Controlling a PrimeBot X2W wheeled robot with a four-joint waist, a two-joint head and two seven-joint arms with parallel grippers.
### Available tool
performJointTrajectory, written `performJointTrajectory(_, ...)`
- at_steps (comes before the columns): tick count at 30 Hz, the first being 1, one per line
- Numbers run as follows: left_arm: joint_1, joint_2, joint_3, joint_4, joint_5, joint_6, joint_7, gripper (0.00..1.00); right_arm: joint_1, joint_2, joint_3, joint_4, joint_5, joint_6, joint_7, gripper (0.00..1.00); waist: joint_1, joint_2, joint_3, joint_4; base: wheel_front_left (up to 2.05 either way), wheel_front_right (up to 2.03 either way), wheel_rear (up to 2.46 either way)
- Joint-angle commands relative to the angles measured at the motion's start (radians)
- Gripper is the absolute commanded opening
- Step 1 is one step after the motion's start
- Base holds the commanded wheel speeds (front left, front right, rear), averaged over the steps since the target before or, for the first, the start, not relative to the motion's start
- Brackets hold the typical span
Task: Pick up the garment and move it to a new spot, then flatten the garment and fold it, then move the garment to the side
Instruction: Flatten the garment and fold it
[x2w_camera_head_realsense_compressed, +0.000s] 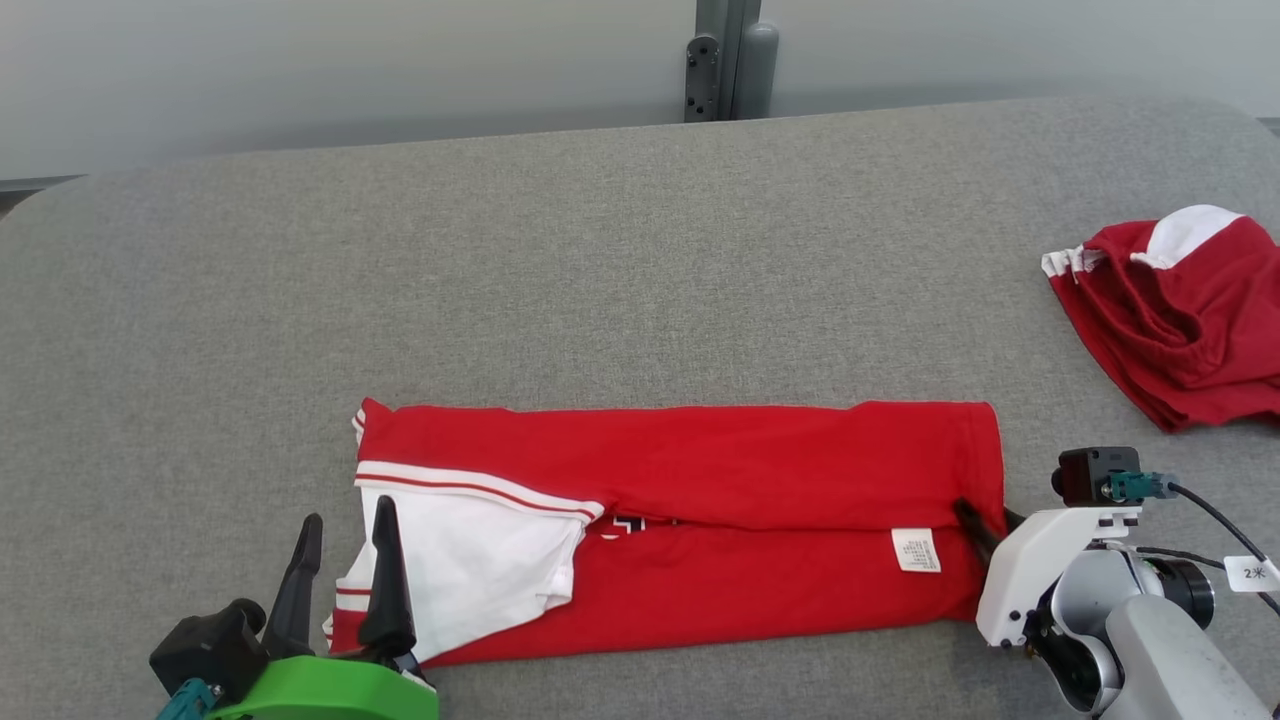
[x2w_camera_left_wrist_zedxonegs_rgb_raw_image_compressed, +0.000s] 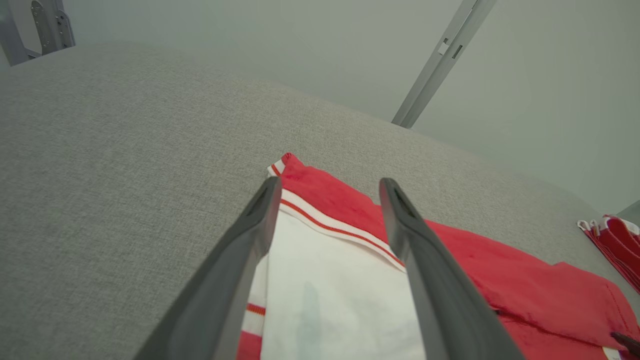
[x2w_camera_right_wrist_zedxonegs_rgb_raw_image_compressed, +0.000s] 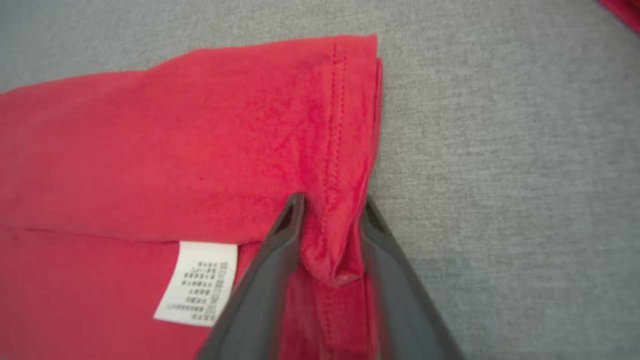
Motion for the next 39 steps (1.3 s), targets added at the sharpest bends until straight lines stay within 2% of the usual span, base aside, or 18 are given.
performJointTrajectory(1,-0.012,-0.003,0.002,0.002,0.002,-0.002,-0.007,1.0,-0.006,-0.003,0.004,0.021,0.011,0.0,0.012,0.0,0.0,0.0,0.0,-0.004,0.0,0.0,0.0)
performJointTrajectory(7,-0.013,0.001,0.003,0.002,0.005,0.0,-0.008,1.0,-0.039,-0.033,-0.013,0.006,0.058,-0.001,0.007,0.0,0.0,0.0,0.003,-0.025,0.0,0.0,0.0)
performJointTrajectory(16,-0.019,0.006,0.0,-0.004,0.014,0.007,-0.007,1.0,-0.032,-0.15,-0.062,-0.084,0.098,-0.001,0.029,0.0,0.0,0.0,0.004,-0.074,0.0,0.0,0.0)
performJointTrajectory(20,-0.021,0.01,-0.001,-0.006,0.016,0.01,-0.006,1.0,-0.009,-0.178,-0.095,-0.139,0.122,-0.001,0.056,0.0,0.0,0.0,0.003,-0.098,0.0,0.0,0.0)
performJointTrajectory(24,-0.018,0.014,-0.001,-0.005,0.017,0.012,-0.006,1.0,0.008,-0.167,-0.099,-0.207,0.148,-0.001,0.085,0.0,0.0,0.0,0.001,-0.121,0.0,0.0,0.0)
performJointTrajectory(30,-0.015,0.017,-0.009,-0.001,0.017,0.012,0.001,1.0,0.043,-0.131,-0.04,-0.336,0.225,0.0,0.14,0.0,0.0,0.0,-0.01,-0.142,0.0,0.0,0.0)
performJointTrajectory(39,-0.012,0.018,-0.024,0.003,0.016,0.009,0.008,1.0,0.068,-0.093,0.059,-0.517,0.316,0.0,0.212,0.0,0.0,0.0,-0.032,-0.122,0.0,0.0,0.0)
